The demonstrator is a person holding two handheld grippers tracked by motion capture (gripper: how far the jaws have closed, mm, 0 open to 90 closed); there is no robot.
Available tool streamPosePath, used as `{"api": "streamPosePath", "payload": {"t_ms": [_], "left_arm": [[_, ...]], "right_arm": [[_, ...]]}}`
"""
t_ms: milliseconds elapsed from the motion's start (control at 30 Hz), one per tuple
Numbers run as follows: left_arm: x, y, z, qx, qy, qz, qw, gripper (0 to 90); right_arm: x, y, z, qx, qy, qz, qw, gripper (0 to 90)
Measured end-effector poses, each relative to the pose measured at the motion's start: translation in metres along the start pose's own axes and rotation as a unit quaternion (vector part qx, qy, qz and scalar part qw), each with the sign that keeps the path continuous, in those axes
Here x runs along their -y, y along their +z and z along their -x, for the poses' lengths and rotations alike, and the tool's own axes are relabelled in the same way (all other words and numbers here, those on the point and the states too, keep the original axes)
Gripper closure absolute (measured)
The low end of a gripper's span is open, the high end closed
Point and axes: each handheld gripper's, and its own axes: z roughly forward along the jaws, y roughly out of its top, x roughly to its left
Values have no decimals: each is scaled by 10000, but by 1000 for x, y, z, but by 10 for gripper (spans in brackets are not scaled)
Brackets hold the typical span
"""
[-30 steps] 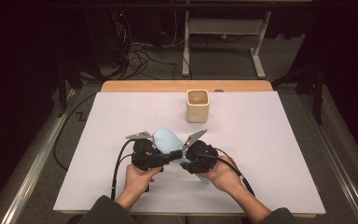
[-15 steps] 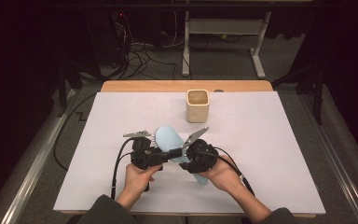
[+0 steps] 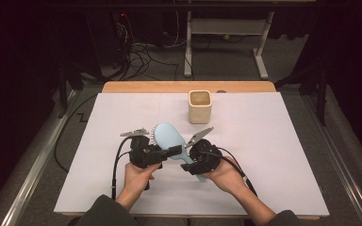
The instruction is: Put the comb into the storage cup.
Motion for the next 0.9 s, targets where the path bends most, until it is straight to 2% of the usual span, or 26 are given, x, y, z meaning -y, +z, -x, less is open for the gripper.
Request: {"api": "streamPosePath", "payload": {"t_ms": [167,233,567,800,900], "left_arm": [[-1,-5,-1,-37,28,77,10000,534],[-2,-7,-1,-61,40,104,9999,534],[-8,-13,0,-169,124,157,9997,534],[-12,-14,2,-190,144,212,9995,534],[-14,-14,4,-243,224,230,9992,534]], "right_arm": [[2,2,2,36,28,-27,10000,540],[4,2,3,46,127,8,9999,518],[11,-2,7,133,209,72,9997,477],[22,-7,11,244,321,297,9987,444],[27,-9,12,256,325,335,9986,436]]}}
